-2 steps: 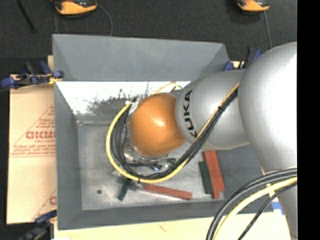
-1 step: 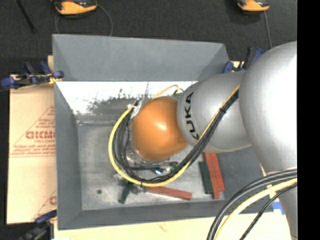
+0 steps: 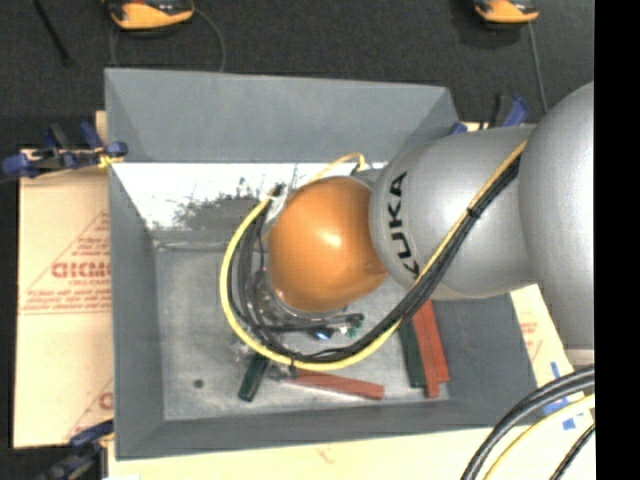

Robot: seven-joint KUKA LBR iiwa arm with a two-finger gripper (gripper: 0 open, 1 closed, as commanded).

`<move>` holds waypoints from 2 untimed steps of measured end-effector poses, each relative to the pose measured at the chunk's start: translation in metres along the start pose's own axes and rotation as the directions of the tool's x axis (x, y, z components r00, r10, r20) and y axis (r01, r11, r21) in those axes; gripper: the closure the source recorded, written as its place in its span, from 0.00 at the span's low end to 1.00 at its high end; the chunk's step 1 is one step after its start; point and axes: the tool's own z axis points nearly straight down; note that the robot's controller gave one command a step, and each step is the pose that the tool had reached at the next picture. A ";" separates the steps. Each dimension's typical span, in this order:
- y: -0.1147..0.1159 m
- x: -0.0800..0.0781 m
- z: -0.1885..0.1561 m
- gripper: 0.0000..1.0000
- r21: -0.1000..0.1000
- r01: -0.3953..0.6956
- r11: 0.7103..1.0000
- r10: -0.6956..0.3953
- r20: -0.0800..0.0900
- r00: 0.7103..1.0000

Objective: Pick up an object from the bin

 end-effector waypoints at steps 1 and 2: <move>-0.003 0.005 -0.072 1.00 0.003 -0.021 1.000 0.021 0.002 1.000; -0.004 0.003 -0.162 1.00 0.001 0.285 0.959 -0.285 0.001 0.959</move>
Offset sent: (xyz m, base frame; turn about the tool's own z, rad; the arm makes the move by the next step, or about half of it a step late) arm -0.0030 -0.0057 0.0672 0.0155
